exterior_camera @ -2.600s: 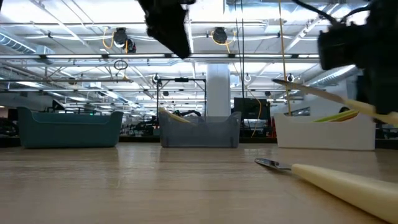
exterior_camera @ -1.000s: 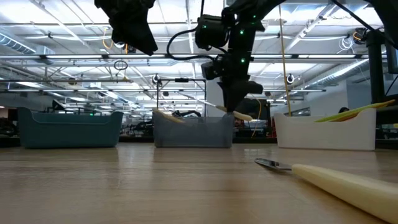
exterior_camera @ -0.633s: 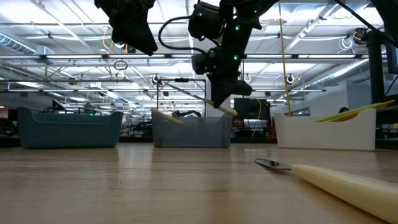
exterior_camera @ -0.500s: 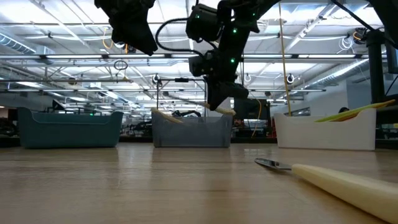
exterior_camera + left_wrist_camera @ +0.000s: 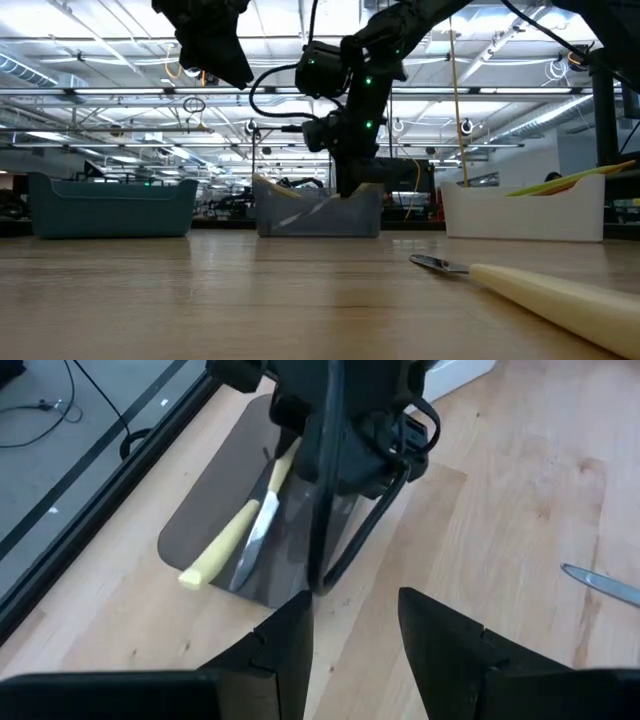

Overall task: Pick & Place Kitchen Items
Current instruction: Put the right yellow table knife into the black bin, then put the yellow table knife into the black bin

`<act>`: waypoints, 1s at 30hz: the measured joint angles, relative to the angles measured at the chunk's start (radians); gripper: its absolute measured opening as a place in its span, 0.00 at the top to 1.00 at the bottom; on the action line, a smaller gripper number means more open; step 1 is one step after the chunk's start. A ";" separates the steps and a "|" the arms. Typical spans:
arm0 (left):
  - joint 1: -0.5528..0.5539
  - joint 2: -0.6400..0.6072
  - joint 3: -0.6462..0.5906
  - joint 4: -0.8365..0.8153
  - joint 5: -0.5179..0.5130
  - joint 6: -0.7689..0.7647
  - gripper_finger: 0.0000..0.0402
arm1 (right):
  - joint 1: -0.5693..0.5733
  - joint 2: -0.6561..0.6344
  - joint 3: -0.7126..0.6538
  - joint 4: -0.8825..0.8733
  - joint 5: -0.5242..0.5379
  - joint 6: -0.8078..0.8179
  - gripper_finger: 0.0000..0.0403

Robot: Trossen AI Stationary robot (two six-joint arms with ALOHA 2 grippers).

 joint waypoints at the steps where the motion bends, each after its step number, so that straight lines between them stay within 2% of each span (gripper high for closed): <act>1: 0.000 0.000 0.000 0.000 0.000 0.000 0.62 | 0.000 0.001 0.000 0.000 0.004 0.000 0.87; 10: 0.000 0.000 0.000 -0.007 0.000 0.001 0.62 | 0.004 0.006 -0.004 0.009 -0.004 0.000 0.74; 19: 0.000 0.000 0.001 -0.008 0.000 0.001 0.62 | 0.066 -0.018 -0.004 -0.022 -0.002 0.139 0.57; 30: 0.000 0.000 0.002 -0.010 0.008 -0.027 0.62 | 0.160 -0.131 -0.003 -0.097 0.001 0.307 0.57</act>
